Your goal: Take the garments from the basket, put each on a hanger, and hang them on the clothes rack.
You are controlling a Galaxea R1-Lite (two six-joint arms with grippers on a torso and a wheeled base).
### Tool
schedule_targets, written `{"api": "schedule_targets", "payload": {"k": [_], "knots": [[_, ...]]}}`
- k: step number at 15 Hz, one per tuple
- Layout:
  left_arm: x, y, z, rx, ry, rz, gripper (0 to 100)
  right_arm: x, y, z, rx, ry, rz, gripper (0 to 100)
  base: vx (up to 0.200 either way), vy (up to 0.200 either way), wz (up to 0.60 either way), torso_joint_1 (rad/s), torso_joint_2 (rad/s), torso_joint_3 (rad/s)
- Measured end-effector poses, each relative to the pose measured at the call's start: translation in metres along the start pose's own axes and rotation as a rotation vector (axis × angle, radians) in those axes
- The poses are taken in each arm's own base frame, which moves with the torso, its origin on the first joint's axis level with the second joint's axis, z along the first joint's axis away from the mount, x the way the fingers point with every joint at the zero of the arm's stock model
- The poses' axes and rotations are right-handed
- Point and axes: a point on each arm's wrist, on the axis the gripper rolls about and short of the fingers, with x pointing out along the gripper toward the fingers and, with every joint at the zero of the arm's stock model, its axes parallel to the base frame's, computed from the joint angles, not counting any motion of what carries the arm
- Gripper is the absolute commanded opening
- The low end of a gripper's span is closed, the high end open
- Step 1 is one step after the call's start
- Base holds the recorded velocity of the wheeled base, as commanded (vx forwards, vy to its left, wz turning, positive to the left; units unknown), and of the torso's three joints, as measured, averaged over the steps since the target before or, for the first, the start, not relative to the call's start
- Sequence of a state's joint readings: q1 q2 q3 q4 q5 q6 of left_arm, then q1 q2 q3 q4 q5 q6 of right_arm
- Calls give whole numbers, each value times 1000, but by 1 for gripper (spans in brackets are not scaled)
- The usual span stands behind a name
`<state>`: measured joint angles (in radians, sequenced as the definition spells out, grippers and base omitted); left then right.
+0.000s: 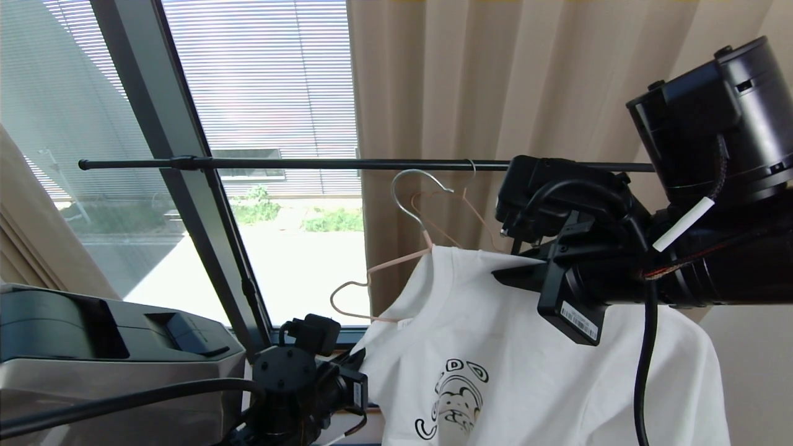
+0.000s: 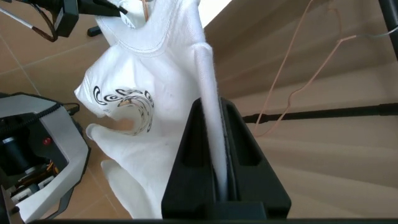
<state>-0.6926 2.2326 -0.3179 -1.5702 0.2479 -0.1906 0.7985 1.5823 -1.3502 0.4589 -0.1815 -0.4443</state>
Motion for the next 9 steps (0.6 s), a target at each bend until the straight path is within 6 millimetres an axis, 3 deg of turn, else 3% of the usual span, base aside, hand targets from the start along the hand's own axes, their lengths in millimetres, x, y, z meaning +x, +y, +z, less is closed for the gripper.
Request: {"api": "schedule_targets", "payload": {"k": [9], "knots": [[5,20,7,3,-19,61,0,-2,-1,-18,46,24,-6,0,0,0,0,0,0,0]]}}
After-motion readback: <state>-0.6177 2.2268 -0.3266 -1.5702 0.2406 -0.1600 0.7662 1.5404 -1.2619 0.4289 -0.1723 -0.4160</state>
